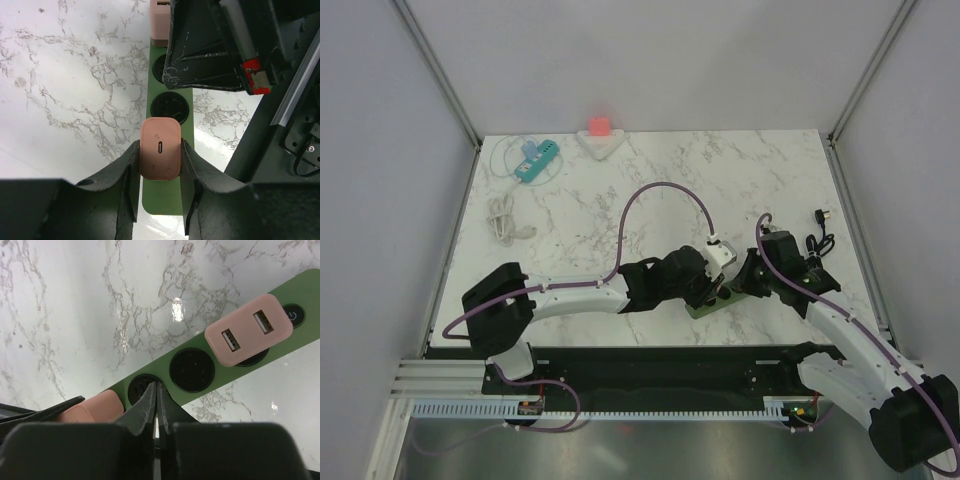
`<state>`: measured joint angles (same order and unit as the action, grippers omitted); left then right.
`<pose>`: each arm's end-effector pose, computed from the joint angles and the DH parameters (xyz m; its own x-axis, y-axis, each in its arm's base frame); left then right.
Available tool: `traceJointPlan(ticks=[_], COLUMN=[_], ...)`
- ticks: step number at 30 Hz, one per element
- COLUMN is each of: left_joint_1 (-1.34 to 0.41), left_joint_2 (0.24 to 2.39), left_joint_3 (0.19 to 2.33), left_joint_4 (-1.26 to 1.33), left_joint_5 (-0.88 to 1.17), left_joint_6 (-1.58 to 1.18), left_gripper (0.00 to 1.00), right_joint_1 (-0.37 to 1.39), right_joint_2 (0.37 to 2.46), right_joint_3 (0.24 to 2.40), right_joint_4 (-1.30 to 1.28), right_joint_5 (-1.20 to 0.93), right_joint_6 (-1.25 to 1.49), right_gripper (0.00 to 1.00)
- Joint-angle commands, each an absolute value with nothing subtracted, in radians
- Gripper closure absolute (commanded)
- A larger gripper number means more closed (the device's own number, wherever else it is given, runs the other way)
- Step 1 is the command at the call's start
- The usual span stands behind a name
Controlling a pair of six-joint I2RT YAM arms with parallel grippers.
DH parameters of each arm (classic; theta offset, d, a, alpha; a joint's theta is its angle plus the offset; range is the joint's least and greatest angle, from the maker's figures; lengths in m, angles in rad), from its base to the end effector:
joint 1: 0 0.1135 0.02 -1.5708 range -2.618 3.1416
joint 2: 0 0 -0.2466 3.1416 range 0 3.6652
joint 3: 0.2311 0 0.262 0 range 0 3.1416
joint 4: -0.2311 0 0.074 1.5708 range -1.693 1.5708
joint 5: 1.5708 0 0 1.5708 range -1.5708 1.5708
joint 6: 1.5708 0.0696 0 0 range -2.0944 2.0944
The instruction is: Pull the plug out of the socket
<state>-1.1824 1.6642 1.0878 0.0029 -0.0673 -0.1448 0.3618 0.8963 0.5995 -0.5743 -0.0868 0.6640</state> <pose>0.1596 -0.3777 0.1925 -0.3335 0.4348 -0.8365 0.8629 0.4981 -0.0851 0.2034 0.0834 0.1792 -0.8130 0.3488 -0.4663 0.1221 0.8851 0.4491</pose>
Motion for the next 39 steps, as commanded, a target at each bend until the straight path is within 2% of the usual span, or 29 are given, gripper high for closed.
traceJointPlan(ticks=[1, 2, 17, 25, 31, 39], left_joint_1=[-1.190, -1.190, -1.190, -1.196, -1.253, -1.252], left_joint_2=[1.660, 1.661, 1.658, 1.643, 1.618, 1.634], left_joint_3=[1.106, 1.106, 1.123, 1.104, 1.106, 1.091], left_joint_4=[0.110, 0.110, 0.146, 0.179, 0.172, 0.143], left_joint_5=[-0.048, -0.048, -0.074, -0.110, -0.264, -0.331], left_joint_6=[-0.178, -0.178, -0.259, -0.230, -0.146, -0.061], left_gripper=[0.98, 0.98, 0.98, 0.98, 0.98, 0.98], right_joint_1=[0.357, 0.357, 0.359, 0.367, 0.385, 0.388], right_joint_2=[0.928, 0.930, 1.060, 1.106, 1.132, 1.105], right_joint_3=[0.603, 0.597, 0.396, 0.413, 0.428, 0.463], right_joint_4=[-0.526, -0.522, -0.383, -0.390, -0.397, -0.376], right_joint_5=[-0.123, -0.124, -0.066, -0.020, -0.009, -0.084], right_joint_6=[0.653, 0.655, 0.719, 0.727, 0.726, 0.689], right_gripper=[0.96, 1.00, 1.00, 1.00, 1.00, 1.00])
